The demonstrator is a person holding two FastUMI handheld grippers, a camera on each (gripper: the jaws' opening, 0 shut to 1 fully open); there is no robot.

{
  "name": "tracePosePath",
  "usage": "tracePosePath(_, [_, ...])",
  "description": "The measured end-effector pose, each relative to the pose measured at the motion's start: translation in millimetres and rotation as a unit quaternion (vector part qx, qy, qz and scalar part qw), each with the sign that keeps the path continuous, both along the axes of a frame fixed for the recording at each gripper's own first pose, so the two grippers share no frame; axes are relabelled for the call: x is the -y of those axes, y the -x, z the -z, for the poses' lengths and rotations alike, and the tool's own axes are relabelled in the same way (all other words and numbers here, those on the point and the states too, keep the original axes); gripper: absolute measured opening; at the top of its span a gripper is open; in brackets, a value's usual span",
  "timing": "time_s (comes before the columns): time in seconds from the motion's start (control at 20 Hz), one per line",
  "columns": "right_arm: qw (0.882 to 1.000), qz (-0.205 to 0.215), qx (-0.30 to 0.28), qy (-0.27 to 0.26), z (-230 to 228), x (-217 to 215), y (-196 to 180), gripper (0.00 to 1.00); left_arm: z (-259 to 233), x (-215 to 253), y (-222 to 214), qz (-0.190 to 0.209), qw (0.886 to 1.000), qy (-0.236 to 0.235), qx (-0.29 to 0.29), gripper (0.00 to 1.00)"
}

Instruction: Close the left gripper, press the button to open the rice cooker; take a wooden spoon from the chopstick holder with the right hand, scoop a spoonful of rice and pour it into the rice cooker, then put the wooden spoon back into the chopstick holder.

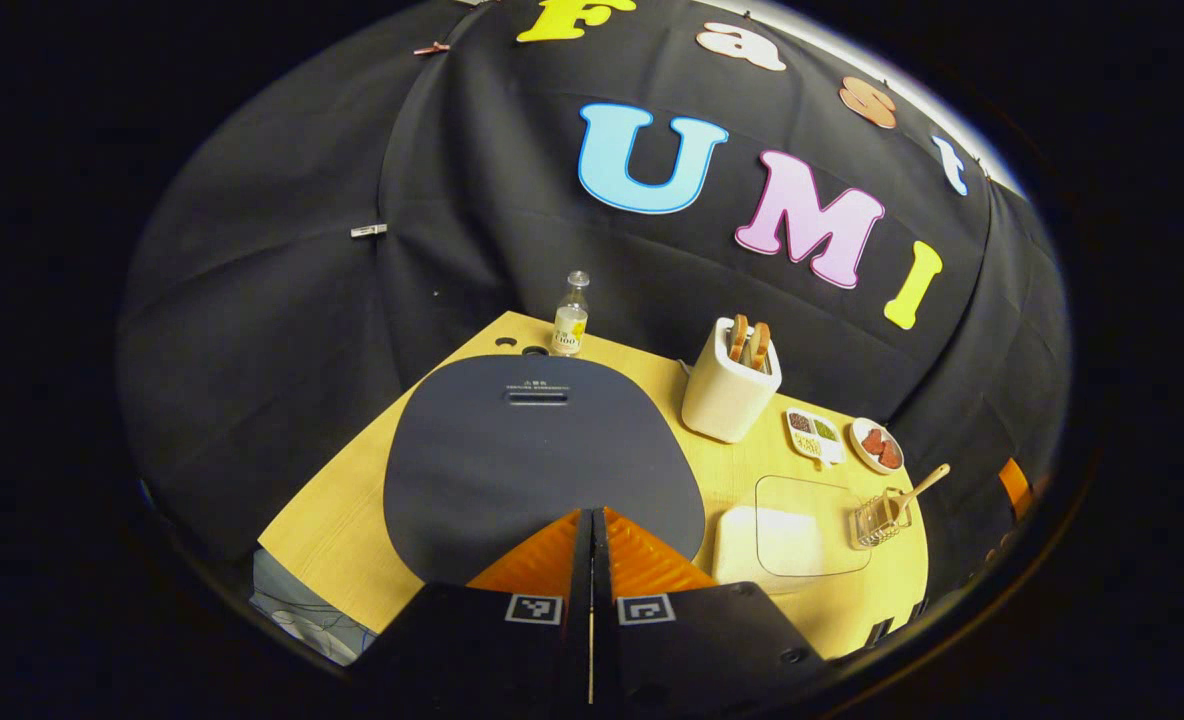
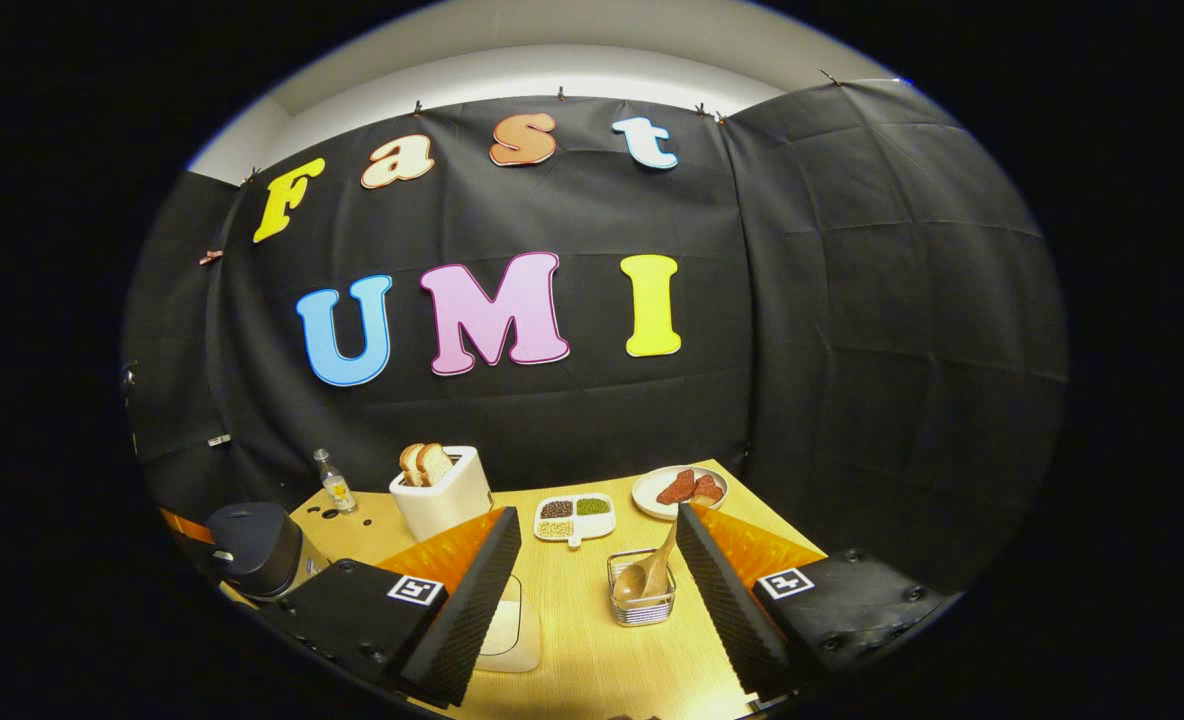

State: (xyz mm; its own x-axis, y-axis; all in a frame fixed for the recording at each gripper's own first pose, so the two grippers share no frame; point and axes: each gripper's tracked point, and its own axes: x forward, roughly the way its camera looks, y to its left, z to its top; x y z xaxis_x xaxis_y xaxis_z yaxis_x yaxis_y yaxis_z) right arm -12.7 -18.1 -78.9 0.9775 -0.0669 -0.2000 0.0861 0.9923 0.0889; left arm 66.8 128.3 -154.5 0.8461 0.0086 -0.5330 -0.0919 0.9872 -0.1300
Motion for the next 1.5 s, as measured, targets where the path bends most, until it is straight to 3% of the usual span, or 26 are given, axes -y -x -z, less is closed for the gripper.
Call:
tracePosePath(0.55, [0.999, 0.01, -0.042, -0.014, 24.4, 6.5, 7.8, 0.98, 26.6, 2.4, -0.6, 0.019, 0.998, -0.044, -0.037, 0.07])
tracePosePath(0.7, [0.999, 0.01, -0.05, -0.006, 26.9, 4.9, 9.4, 0.98, 25.8, 2.0, -3.8, 0.01, 0.999, -0.039, -0.027, 0.07])
tracePosePath(0.85, [0.998, 0.006, -0.059, -0.017, 31.6, -0.2, 9.9, 0.98, 18.7, 4.2, -2.2, 0.011, 0.998, -0.063, -0.012, 0.06])
tracePosePath(1.0, [0.998, 0.008, -0.059, -0.024, 29.3, 1.4, 9.5, 0.98, -28.6, 5.1, -4.1, 0.001, 0.993, -0.101, 0.058, 0.06])
tracePosePath(1.2, [0.998, 0.018, -0.059, -0.028, 30.2, 14.3, 5.0, 0.98, -138.7, 8.1, -6.3, -0.034, 0.972, -0.123, 0.195, 0.06])
tracePosePath(1.35, [0.997, 0.026, -0.067, -0.034, 36.5, 25.5, -1.9, 0.98, -155.8, 17.6, 2.9, -0.036, 0.968, -0.126, 0.216, 0.07])
tracePosePath(1.5, [0.996, 0.033, -0.07, -0.037, 43.1, 37.8, -11.4, 0.98, -143.0, 52.6, 0.0, 0.012, 0.975, -0.094, 0.199, 0.07])
